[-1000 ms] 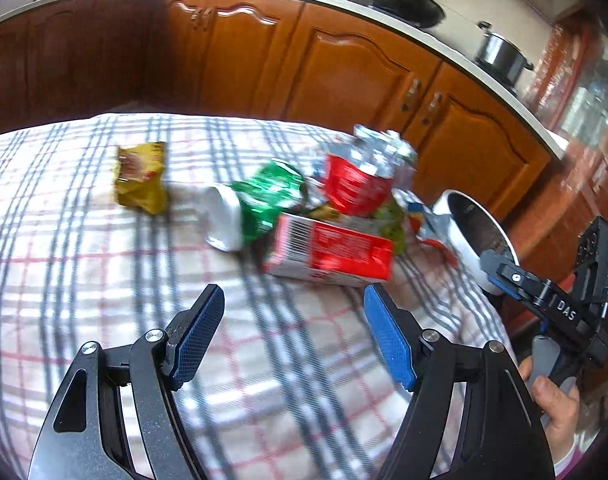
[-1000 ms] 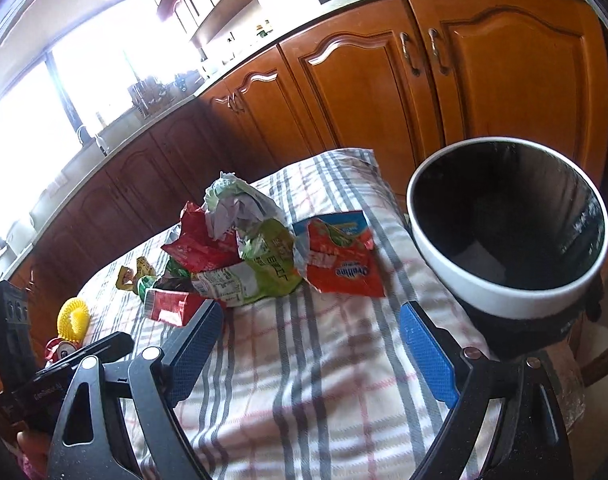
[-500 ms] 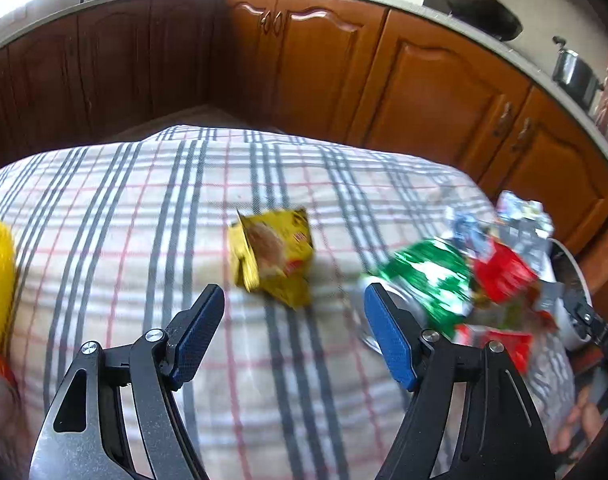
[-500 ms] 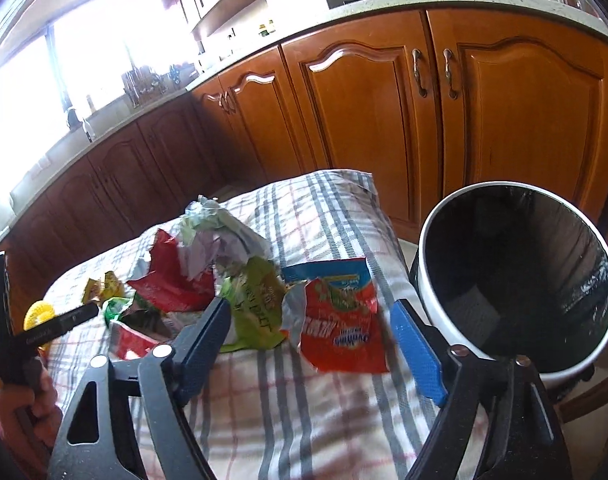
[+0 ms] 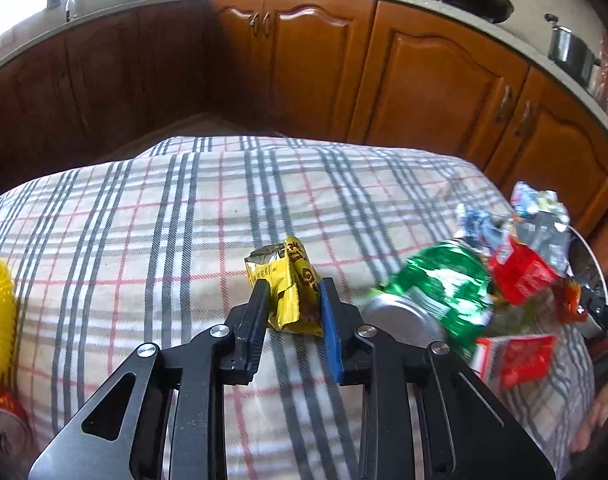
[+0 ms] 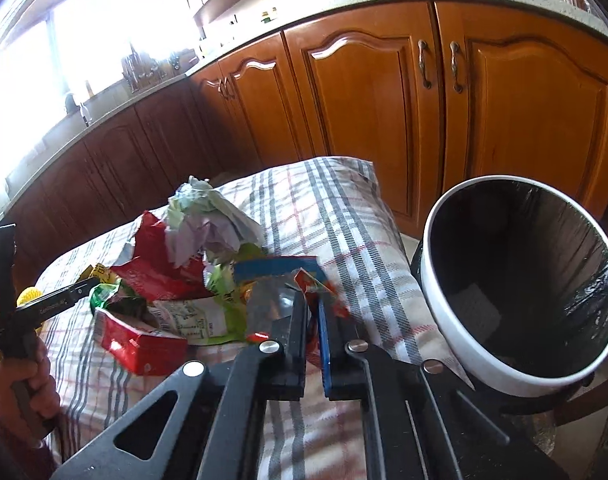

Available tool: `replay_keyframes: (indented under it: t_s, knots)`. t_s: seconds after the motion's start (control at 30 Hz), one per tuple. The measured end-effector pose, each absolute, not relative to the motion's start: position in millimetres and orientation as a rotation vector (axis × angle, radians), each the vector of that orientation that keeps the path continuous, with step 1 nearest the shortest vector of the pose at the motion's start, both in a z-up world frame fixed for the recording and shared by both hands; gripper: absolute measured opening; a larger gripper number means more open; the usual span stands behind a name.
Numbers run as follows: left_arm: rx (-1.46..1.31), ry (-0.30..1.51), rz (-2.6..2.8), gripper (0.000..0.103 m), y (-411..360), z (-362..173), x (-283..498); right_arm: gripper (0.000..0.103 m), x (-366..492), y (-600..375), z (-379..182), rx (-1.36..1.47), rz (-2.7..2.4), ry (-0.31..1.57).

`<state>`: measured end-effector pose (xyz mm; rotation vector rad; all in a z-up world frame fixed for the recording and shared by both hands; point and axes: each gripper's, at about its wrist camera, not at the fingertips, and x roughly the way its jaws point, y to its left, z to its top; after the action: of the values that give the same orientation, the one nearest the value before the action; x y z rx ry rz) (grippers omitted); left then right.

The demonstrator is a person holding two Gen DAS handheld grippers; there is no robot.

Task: Collect trash
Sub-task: 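Grasp the yellow snack wrapper with the left tool while the right tool grasps the orange snack bag, then carry both wrappers over the bin and open both tools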

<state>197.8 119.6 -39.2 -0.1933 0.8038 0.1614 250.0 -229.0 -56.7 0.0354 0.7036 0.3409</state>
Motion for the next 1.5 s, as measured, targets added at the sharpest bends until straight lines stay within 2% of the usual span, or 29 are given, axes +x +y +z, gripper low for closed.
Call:
replay_keyframes:
  t_s: [0.53,1.03,1.5]
  knots:
    - [-0.192,0.691,-0.07,0.019,47.7,24.9,132.9,0.002,203.2,-259.9,-31.6,0.107,0.37,0.654]
    - [-0.104,0.715,-0.284,0.019,-58.3,29.5,143.1,0.002,183.6,-322.8,-17.6,0.167,0.281,0.616]
    - [-0.059,0.737,-0.374,0.019,-119.9,25.3,166.4,0.002,188.9,-370.8,-19.2,0.209,0.208,0.61]
